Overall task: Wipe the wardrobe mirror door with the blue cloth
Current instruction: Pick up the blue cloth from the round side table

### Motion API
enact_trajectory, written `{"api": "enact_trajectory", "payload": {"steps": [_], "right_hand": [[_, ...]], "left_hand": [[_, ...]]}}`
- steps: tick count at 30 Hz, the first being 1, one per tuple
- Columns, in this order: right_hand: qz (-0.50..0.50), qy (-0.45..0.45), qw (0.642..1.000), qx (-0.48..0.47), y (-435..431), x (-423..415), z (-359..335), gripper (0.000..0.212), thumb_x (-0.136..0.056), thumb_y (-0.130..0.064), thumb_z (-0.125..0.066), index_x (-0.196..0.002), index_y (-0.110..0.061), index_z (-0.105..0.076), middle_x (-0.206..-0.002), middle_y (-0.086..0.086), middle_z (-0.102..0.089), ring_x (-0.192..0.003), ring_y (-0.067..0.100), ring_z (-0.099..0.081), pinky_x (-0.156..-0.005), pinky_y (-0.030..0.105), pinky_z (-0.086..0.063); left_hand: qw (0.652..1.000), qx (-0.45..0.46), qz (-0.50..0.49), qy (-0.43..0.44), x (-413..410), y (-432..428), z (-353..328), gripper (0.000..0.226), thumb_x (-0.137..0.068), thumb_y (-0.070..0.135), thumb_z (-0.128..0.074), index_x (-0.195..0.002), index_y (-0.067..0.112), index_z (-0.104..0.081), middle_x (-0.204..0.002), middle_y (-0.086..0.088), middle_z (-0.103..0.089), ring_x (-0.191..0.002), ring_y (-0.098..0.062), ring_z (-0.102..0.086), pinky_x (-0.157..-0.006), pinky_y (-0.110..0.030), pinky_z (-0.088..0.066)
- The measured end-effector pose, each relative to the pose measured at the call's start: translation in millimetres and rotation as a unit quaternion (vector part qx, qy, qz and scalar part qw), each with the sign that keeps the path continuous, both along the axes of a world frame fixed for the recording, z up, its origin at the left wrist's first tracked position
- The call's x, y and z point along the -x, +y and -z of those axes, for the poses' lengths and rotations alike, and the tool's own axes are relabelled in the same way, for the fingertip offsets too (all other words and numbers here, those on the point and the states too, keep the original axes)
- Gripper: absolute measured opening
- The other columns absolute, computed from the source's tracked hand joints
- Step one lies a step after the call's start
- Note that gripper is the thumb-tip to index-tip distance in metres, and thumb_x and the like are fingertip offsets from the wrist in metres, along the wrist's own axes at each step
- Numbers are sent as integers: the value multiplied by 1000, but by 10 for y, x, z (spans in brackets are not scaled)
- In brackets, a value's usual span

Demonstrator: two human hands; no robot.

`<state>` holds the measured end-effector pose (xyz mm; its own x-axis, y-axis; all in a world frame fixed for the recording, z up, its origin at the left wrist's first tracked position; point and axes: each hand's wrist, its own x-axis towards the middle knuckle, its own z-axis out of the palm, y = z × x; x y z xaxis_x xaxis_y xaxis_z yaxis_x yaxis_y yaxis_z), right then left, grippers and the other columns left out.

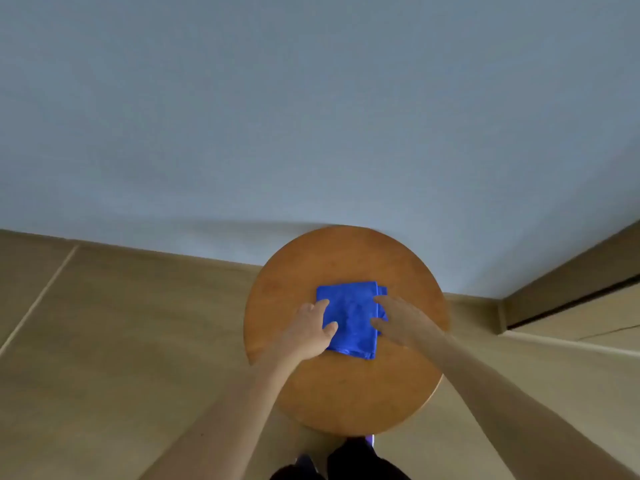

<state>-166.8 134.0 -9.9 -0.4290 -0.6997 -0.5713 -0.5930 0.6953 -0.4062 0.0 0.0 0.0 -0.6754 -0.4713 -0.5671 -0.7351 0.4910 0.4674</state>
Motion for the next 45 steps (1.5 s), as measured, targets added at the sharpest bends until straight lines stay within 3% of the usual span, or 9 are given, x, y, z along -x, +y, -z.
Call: {"api": "enact_trajectory", "payload": {"steps": [11, 19, 28, 33, 37, 39, 41, 43, 45], "right_hand": [[35, -32, 997, -65, -202, 129, 610, 57, -101, -33, -49, -154, -20, -32, -147, 8, -49, -129, 25, -52, -99, 34, -44], [83, -44, 990, -105, -405, 178, 1281, 61, -100, -33, -50, -156, -20, -28, -148, 11, -44, -129, 29, -50, -102, 39, -44], [163, -19, 981, -107, -563, 243, 1859, 70, -100, -38, -54, -156, -14, -18, -151, 14, -33, -135, 37, -35, -104, 44, -39], [240, -21, 966, -95, -659, 264, 2076, 87, -97, -46, -57, -157, -6, -7, -148, 19, -31, -133, 40, -36, -106, 43, -38], [276, -12, 957, -90, -673, 266, 2195, 99, -94, -51, -61, -156, -3, -3, -147, 18, -34, -136, 36, -34, -107, 44, -37], [311, -36, 946, -81, -664, 277, 2234, 92, -91, -48, -65, -153, -2, -16, -143, 16, -40, -134, 35, -35, -107, 43, -36], [335, -63, 937, -80, -624, 285, 2257, 78, -89, -44, -69, -144, -3, -30, -138, 14, -46, -130, 36, -41, -104, 42, -39], [359, -91, 926, -74, -574, 282, 2257, 68, -87, -39, -69, -137, -6, -38, -133, 11, -50, -122, 33, -50, -98, 44, -49], [377, -111, 917, -61, -522, 272, 2238, 63, -86, -35, -69, -135, -9, -41, -129, 8, -52, -112, 30, -57, -86, 43, -53]], "left_hand": [[998, -42, 16, -53, 283, -282, 626, 62, -107, 40, -43, -162, 23, -19, -163, -8, -28, -145, -21, -37, -103, -29, -37], [993, -74, -7, -89, 425, -604, 1457, 64, -107, 39, -44, -163, 25, -15, -158, -11, -33, -105, -18, -58, -83, -28, -42], [997, -54, -43, -42, 688, -722, 2066, 87, -101, 40, -58, -163, 23, 0, -163, -16, -20, -143, -28, -36, -110, -35, -35], [992, -79, -102, 1, 831, -711, 2309, 101, -96, 41, -67, -163, 23, 7, -163, -18, -22, -143, -28, -38, -105, -27, -35], [984, -82, -160, 20, 857, -734, 2438, 98, -95, 33, -69, -163, 16, 0, -166, -7, -25, -150, -22, -31, -104, -16, -25], [979, -99, -180, 15, 845, -736, 2468, 87, -94, 31, -70, -160, 15, -16, -158, -1, -39, -140, -22, -44, -97, -17, -31], [974, -111, -196, 10, 825, -722, 2483, 67, -92, 28, -72, -147, 16, -34, -141, 1, -49, -112, -18, -58, -80, -19, -41], [973, -107, -204, 7, 797, -709, 2481, 52, -91, 26, -72, -133, 18, -43, -131, 0, -45, -88, -11, -57, -61, -18, -40], [973, -102, -209, 6, 763, -688, 2471, 45, -90, 26, -72, -127, 21, -46, -125, 0, -40, -78, -5, -54, -56, -16, -37]]}}
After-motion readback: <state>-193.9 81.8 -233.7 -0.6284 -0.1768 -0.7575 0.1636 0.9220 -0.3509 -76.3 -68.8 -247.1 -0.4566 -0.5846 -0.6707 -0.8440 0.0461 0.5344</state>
